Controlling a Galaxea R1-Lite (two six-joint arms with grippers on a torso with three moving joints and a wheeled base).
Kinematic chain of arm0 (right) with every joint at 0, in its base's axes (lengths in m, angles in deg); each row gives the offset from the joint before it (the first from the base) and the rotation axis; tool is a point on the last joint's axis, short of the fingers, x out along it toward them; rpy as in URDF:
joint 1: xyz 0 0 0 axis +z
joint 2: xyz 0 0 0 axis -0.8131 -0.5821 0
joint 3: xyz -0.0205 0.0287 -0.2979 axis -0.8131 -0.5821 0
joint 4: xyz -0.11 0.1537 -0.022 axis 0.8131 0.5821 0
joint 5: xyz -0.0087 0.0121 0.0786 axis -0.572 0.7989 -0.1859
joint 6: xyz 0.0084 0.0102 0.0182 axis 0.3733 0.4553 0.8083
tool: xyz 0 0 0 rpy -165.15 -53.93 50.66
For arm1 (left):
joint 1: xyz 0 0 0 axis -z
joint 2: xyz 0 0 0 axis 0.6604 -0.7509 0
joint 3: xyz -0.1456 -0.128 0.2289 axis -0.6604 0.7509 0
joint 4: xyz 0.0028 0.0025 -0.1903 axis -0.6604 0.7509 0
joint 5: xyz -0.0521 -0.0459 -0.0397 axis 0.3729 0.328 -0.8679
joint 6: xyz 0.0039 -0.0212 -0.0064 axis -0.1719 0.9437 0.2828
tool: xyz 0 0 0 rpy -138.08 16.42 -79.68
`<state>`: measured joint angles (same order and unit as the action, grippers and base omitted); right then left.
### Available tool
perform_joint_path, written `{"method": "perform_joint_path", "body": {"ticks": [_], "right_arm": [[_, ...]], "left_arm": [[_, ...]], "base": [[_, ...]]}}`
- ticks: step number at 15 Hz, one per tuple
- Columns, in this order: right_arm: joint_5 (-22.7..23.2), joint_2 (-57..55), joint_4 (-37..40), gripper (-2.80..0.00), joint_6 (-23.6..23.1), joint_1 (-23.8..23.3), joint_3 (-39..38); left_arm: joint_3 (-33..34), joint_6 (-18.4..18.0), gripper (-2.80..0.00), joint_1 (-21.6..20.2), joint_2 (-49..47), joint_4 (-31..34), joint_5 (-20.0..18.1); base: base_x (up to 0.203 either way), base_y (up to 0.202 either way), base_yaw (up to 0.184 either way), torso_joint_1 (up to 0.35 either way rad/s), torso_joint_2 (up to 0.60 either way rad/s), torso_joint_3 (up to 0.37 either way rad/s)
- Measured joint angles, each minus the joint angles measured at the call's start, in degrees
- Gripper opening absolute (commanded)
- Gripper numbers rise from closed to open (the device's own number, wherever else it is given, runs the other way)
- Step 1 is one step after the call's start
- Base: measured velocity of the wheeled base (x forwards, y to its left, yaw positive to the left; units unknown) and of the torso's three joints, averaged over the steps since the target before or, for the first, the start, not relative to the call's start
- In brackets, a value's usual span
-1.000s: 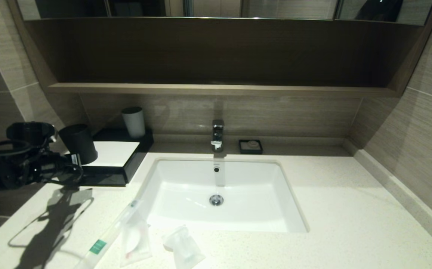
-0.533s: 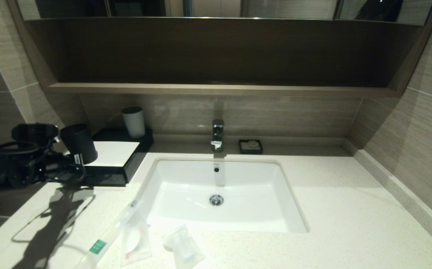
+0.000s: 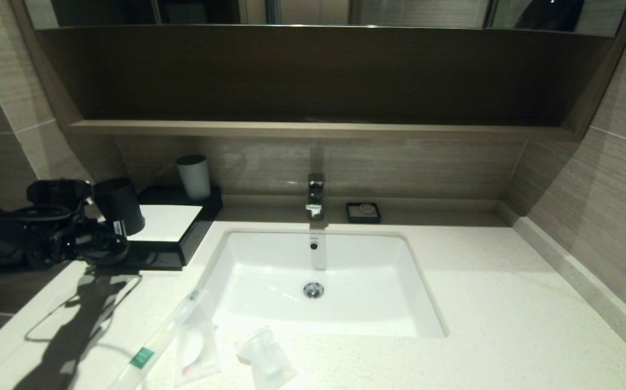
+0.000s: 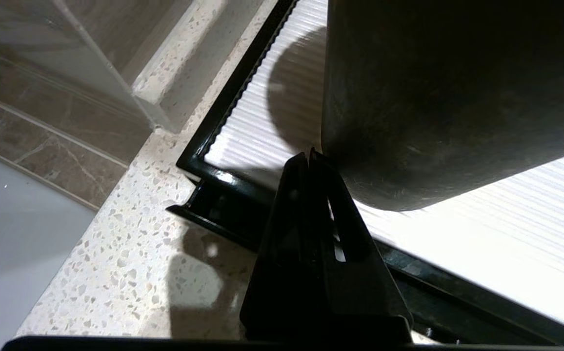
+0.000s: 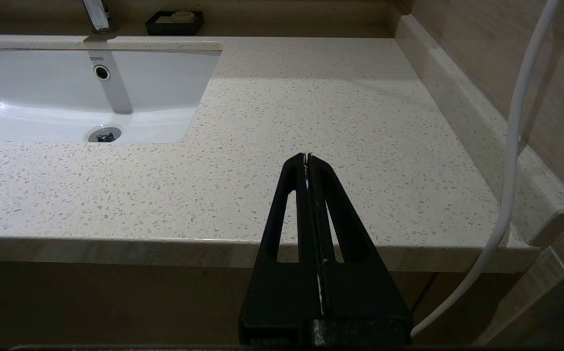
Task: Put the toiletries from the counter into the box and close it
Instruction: Place the cup on the storage box
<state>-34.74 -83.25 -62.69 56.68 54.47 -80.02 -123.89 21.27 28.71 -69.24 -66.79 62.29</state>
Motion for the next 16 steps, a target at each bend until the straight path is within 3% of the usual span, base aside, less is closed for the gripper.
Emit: {"method": "perform_joint_path", "body": {"ticks": [16], "right_arm": [[0.01,0.0,-0.02,-2.8,-0.01,0.0,0.0]], "left_arm": [[-3.58,0.2,-2.8,1.26,-4.83,-7.13,0.24]], "base": [[0.0,0.0,0.0,0.0,0.0,0.0]]}}
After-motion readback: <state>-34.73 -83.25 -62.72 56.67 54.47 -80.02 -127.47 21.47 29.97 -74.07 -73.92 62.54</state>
